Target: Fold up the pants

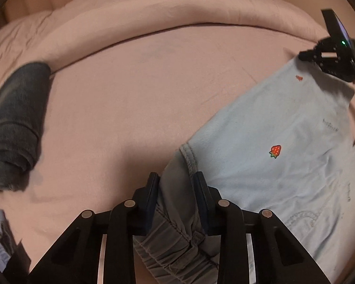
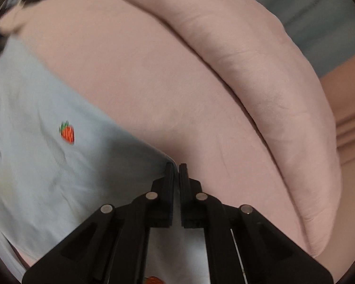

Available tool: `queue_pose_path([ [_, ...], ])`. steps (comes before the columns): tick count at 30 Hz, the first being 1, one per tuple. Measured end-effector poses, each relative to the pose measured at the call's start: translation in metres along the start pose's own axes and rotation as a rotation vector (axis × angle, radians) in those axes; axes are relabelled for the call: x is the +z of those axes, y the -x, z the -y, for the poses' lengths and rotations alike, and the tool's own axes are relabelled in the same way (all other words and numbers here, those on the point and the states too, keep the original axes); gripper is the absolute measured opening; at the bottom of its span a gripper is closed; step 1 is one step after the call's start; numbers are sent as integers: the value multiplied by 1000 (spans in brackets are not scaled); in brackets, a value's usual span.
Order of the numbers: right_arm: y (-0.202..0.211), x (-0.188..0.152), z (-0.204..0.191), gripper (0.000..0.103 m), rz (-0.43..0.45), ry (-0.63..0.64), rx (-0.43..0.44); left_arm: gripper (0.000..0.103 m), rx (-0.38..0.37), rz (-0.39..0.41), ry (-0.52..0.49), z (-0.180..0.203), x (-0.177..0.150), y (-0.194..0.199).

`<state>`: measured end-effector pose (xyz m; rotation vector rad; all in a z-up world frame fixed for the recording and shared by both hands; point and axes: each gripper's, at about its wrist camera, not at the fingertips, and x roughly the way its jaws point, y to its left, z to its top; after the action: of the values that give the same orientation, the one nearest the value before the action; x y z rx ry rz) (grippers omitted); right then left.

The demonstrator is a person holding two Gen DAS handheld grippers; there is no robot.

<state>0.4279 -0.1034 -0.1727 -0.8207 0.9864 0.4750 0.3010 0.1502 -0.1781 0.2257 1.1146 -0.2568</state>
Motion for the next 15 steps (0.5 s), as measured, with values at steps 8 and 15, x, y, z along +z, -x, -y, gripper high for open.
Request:
queue_pose_path([
  [8, -10, 8, -6, 14, -5, -49, -83, 60, 118, 0, 45, -6, 9, -2],
  [15, 47, -25, -18, 16, 127, -241, 104, 61, 185, 2, -22, 18, -13, -2],
])
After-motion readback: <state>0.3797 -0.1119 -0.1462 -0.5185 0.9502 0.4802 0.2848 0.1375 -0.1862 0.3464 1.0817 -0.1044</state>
